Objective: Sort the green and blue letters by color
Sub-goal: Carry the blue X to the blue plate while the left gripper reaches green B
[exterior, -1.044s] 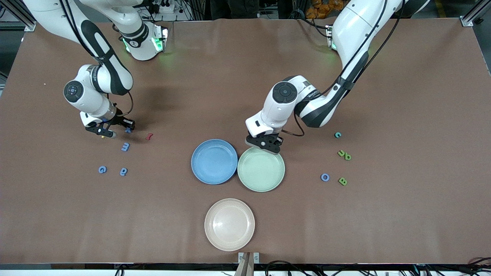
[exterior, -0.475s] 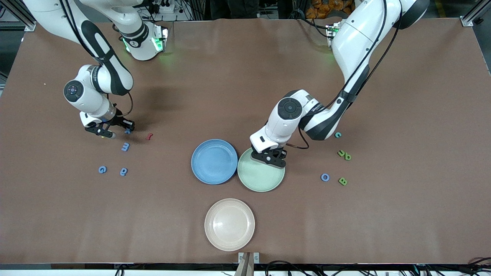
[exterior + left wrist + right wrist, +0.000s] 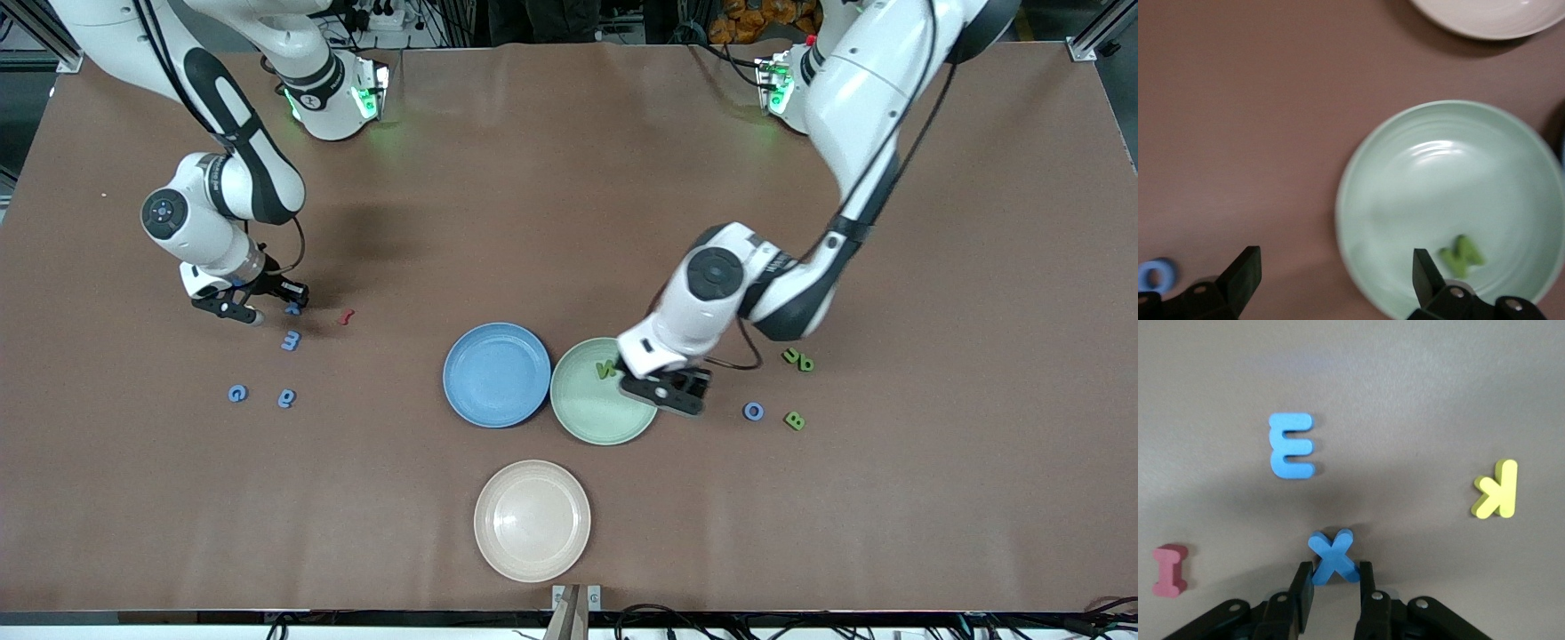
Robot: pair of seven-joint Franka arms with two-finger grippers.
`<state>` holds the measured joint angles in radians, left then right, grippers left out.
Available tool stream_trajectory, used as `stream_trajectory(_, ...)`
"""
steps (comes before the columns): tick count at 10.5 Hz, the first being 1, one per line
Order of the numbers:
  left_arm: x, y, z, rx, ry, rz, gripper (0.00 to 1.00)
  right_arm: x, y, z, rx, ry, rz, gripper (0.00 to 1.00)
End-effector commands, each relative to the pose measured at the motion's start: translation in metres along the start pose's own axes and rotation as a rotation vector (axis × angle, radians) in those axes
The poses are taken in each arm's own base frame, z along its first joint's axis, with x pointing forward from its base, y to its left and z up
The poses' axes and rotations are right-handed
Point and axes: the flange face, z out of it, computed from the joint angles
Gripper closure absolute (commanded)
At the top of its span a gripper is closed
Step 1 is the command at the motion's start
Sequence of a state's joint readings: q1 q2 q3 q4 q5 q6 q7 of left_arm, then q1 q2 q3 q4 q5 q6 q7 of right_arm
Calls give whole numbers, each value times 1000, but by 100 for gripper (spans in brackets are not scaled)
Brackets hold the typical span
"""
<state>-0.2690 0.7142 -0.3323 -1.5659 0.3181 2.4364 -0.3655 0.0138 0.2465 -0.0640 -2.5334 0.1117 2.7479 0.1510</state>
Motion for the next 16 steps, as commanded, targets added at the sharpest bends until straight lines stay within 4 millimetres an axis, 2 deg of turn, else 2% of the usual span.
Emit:
stream_trajectory(1,-28,-94,-10,69,-75,84,0,17,-6,-42,21,-33,15,89)
stream_trajectory(3,-35,-161,-10,75,-96,165,0,41,-25,-78,38,-39,-3,93)
stream_trajectory(5,-39,-214,0,56,-111,331,0,67,-70,-115,50,-34,-63,93)
stream_trajectory(6,-38,-230,2,49,-104,389,0,77,-99,-131,55,-22,-85,93)
stream_trajectory(7,-37,-238,8,42,-104,423,1,84,-132,-142,62,5,-136,93)
stream_trajectory(8,-38,-238,16,35,-97,449,7,89,-166,-148,70,30,-185,93)
stream_trajectory(10,-36,-238,30,23,-76,482,10,106,-232,-141,82,66,-259,93)
stream_trajectory(11,-38,-238,37,16,-82,481,12,105,-271,-130,99,67,-283,93)
stream_trajectory(12,-38,-238,40,14,-81,481,15,101,-298,-117,114,61,-284,93)
stream_trajectory(14,-41,-238,46,7,-90,481,16,84,-350,-84,104,43,-326,93)
stream_trajectory(16,-39,-240,52,3,-88,475,18,63,-395,-66,101,40,-339,93)
